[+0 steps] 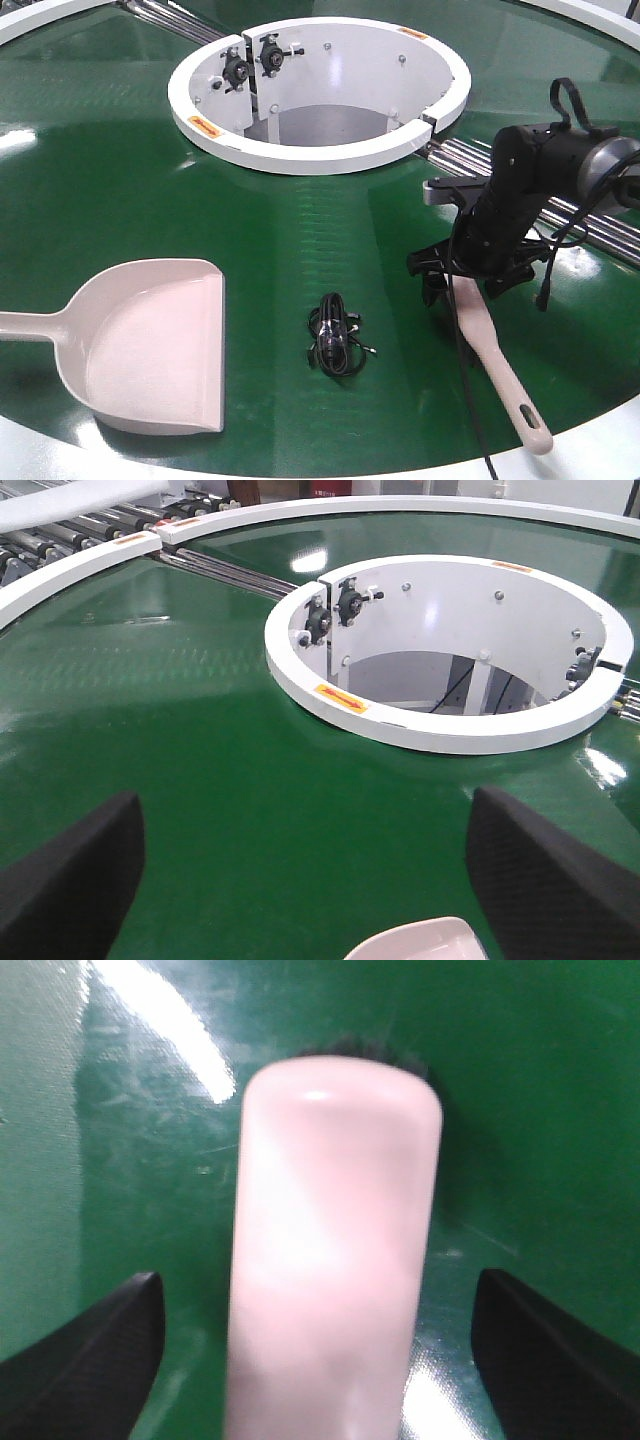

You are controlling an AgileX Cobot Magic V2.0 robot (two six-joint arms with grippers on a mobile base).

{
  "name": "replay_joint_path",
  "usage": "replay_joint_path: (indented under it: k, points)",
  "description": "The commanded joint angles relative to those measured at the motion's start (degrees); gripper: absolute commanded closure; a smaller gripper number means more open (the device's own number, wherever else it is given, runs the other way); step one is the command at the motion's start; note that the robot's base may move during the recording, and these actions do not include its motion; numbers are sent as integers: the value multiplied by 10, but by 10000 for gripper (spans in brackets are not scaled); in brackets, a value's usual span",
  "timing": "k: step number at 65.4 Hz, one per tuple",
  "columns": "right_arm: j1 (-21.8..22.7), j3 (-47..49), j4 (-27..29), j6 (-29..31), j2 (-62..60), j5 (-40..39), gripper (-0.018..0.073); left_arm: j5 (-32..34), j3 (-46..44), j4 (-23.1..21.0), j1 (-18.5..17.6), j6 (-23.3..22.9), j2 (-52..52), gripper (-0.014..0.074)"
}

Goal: Clean and inspect green conveyor with broom and dustpan

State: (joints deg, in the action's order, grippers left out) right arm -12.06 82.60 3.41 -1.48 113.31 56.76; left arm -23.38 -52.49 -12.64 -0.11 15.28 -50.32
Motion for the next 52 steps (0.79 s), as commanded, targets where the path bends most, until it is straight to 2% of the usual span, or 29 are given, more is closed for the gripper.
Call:
replay_joint_path:
  k: [1, 9, 19, 32, 42, 52]
  points:
    - [3, 17, -1, 2, -25, 3, 20, 38, -20, -7, -4, -4, 4, -8]
    - [3, 17, -1, 1, -28, 11, 197, 38, -20, -7, -4, -4, 4, -1]
    - [3, 17, 2, 4, -36, 17, 574, 38, -20, -7, -4, -4, 4, 7]
    - [3, 41, 3, 15, -59, 50, 568, 38, -20, -1, -4, -4, 4, 7]
    - [3, 79, 12, 51, -70, 174, 566, 37, -20, -1, -4, -4, 4, 7]
    - [3, 81, 33, 53, -102, 173, 566, 35, -20, 6, -4, 1, 4, 7]
